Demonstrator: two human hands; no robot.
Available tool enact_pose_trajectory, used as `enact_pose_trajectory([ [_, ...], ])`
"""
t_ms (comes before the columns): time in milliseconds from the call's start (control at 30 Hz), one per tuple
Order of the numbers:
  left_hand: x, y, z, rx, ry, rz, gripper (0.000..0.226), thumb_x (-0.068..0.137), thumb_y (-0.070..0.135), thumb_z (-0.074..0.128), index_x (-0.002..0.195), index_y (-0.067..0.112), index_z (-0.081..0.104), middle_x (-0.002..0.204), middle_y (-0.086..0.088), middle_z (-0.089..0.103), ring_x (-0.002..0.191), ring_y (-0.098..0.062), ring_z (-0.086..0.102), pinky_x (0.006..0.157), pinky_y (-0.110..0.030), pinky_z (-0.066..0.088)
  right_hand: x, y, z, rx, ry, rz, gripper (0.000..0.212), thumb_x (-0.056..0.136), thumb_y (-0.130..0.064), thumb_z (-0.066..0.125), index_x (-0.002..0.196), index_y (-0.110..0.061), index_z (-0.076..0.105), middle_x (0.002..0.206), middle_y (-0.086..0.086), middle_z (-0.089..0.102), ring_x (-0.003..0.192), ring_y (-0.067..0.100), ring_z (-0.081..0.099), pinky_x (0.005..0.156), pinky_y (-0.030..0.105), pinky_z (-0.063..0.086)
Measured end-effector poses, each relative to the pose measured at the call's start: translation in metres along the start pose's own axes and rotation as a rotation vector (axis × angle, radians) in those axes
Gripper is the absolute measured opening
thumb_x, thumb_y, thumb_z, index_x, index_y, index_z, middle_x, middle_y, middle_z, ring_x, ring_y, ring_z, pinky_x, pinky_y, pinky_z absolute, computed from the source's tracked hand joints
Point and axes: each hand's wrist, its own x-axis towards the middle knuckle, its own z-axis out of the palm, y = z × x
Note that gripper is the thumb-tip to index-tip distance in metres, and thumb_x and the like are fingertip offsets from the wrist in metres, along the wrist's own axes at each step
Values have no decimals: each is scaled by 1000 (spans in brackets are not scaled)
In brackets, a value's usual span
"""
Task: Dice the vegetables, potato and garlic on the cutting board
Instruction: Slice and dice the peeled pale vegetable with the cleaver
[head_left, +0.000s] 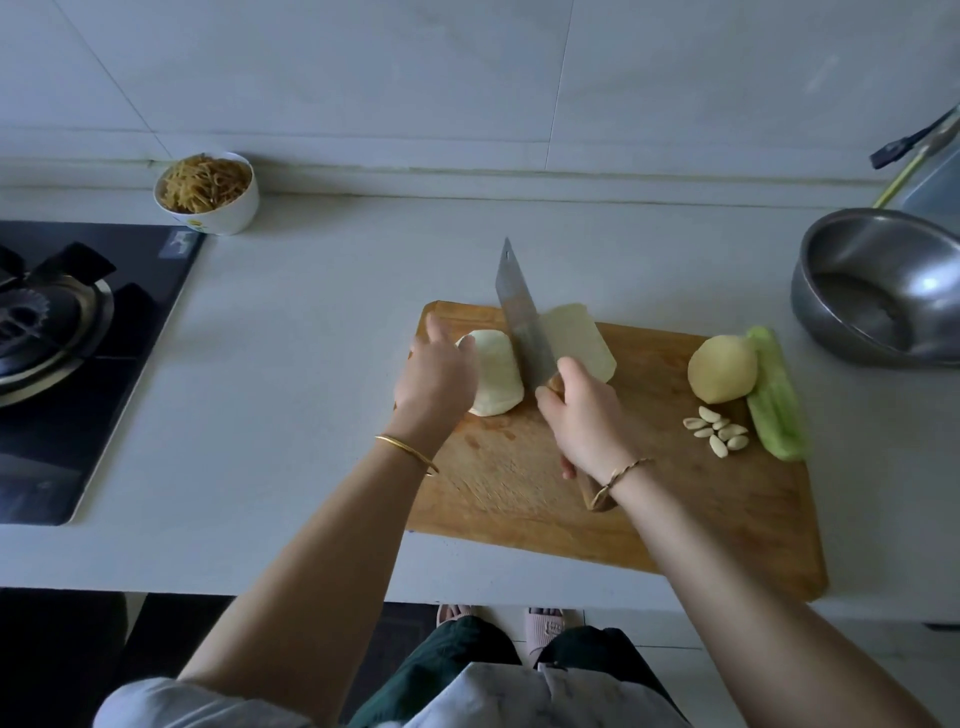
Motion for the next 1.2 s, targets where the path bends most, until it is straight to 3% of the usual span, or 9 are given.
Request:
enact_pose_trajectory([
  [100,0,-4,-4,243,-79,279,56,102,40,28,151,35,3,159,-4,7,140,-39,19,104,-50,34,-6,-10,-13,32,2,-53,22,99,-19,41,80,-12,33,63,9,51,26,15,44,27,22,31],
  [200,-5,-9,8,339,-171,364,61,102,39,28,152,28,-5,160,3,-10,146,-32,3,109,-47,31,-10,-18,-15,66,-37,-36,16,100,-20,39,90,-7,38,67,13,55,28,15,47,30,25,41],
  [367,-6,-22,20,349,-73,400,65,102,42,27,152,15,-5,161,1,-6,146,-25,4,112,-41,29,-8,-22,-11,55,-78,13,12,100,-20,38,102,-8,41,72,11,56,27,12,47,31,26,44],
  [600,-3,-26,25,260,-97,392,63,103,40,27,152,16,-4,160,1,-8,147,-24,-1,116,-38,19,2,-35,-12,94,-136,69,11,100,-18,35,108,-11,38,71,11,53,27,12,45,31,25,42],
  [1033,-5,-23,24,256,-78,379,63,102,40,26,152,20,-7,160,4,-9,147,-23,-1,109,-37,33,8,-31,-5,-1,-205,124,6,100,-16,35,105,-13,36,71,13,54,29,13,48,35,29,49],
  [1200,-3,-25,24,242,-75,397,61,103,39,26,152,20,-5,160,4,-7,146,-24,0,109,-37,32,20,-26,12,5,-194,117,6,100,-15,35,101,-11,39,69,13,52,26,14,46,31,26,43],
])
